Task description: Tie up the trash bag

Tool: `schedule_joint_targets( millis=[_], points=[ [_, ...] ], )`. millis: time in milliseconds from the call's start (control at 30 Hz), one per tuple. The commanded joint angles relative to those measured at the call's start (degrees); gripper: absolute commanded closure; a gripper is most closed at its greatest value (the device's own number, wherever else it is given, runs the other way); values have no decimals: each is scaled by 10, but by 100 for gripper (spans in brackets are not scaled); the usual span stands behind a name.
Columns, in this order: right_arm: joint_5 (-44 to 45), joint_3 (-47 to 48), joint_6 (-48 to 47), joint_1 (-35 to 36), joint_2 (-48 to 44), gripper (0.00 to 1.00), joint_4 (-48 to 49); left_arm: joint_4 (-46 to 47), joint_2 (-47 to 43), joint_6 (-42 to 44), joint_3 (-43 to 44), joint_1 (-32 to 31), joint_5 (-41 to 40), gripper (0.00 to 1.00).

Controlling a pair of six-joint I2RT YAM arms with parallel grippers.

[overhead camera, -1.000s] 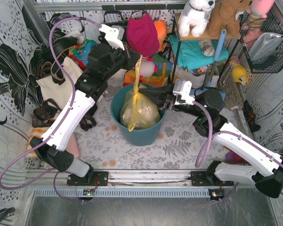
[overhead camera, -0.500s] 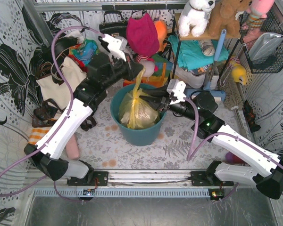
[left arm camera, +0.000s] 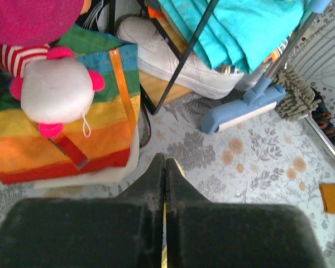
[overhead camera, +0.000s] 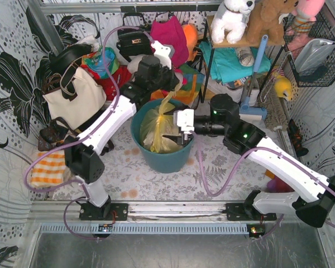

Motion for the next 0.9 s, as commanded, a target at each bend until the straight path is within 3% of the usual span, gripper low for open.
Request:
schedule_joint_targets(
  millis=[0,200,633,867],
  points=[
    [-33,44,-155,-1,45,31,-121,-6,67,26,96,6,-7,100],
    [-57,84,-242,-2,102,33,-175,-41,146,19,167,18,16,100],
    [-41,193,-381,-2,219,40,-345,-38,172,-3,165,33,39,100],
    [-34,250,-416,-2,264,42,-385,-37,168,-7,161,33,44,100]
  ],
)
